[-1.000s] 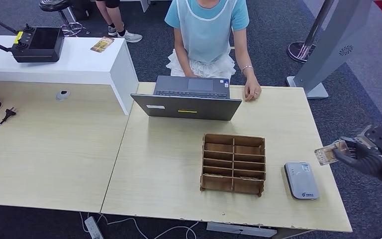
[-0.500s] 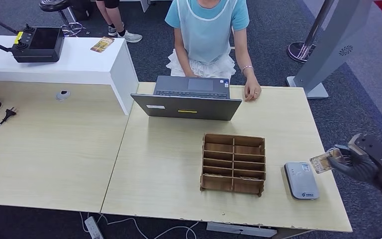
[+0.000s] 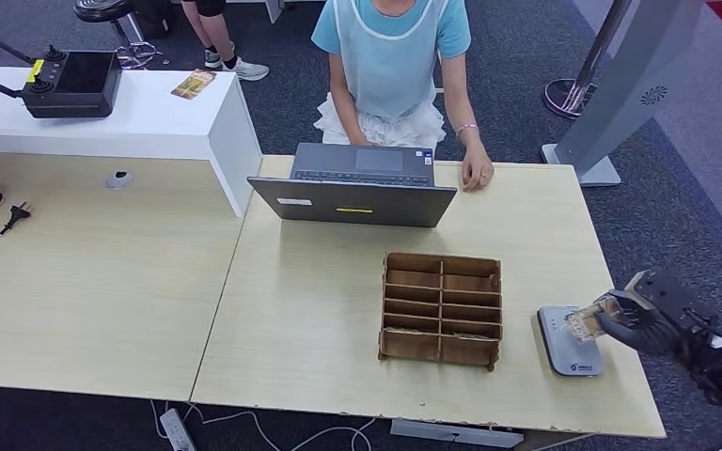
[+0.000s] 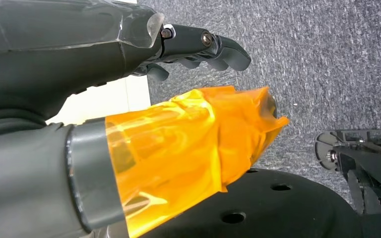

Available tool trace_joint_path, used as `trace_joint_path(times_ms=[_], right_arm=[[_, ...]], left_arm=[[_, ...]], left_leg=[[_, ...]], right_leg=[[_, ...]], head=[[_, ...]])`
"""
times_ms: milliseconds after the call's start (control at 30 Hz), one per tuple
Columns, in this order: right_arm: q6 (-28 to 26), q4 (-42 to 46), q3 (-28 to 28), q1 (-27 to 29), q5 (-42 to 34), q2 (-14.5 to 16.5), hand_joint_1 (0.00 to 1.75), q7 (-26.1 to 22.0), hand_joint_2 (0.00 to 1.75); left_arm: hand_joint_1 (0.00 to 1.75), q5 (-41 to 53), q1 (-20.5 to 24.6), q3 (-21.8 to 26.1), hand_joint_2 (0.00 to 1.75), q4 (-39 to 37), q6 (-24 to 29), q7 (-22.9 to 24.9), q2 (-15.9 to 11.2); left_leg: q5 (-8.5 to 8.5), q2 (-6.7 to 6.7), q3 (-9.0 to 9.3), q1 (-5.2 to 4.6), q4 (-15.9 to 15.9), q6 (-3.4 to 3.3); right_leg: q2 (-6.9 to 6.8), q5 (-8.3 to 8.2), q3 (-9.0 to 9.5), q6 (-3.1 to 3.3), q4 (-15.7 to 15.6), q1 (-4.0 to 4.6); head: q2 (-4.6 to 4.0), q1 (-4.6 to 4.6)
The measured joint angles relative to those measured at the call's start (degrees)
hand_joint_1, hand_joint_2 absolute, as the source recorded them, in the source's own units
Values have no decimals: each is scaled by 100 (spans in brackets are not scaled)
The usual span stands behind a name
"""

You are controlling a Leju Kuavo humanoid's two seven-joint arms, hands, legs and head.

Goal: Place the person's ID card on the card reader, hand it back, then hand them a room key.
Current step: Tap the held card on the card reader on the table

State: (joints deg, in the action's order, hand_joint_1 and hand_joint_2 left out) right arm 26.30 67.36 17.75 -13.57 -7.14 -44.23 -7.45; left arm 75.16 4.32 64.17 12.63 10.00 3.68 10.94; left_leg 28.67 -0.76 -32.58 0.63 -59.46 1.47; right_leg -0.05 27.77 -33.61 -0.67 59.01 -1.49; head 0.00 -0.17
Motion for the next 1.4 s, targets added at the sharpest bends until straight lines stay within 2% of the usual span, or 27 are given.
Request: trace_joint_path(times_ms=[467, 1033, 1400], right_arm=[[-165, -155, 26, 32, 173, 393, 175, 26, 175], [-348, -386, -3, 31, 424, 630, 175, 9, 175], [-356, -631, -334, 38, 447, 672, 175, 28, 175]], left_arm=[[0, -17, 2, 0, 0, 0, 5, 1, 1], [0, 3, 5, 0, 0, 0, 8, 33, 46], [0, 7, 5, -1, 0, 0, 9, 36, 45]], left_leg=[[0, 1, 1, 0, 0, 0], [0, 1, 1, 0, 0, 0], [0, 2, 2, 0, -1, 0]], right_leg=[[0, 0, 0, 0, 0, 0], [1, 0, 0, 0, 0, 0], [1, 0, 0, 0, 0, 0]], head=[[0, 0], [0, 0], [0, 0]])
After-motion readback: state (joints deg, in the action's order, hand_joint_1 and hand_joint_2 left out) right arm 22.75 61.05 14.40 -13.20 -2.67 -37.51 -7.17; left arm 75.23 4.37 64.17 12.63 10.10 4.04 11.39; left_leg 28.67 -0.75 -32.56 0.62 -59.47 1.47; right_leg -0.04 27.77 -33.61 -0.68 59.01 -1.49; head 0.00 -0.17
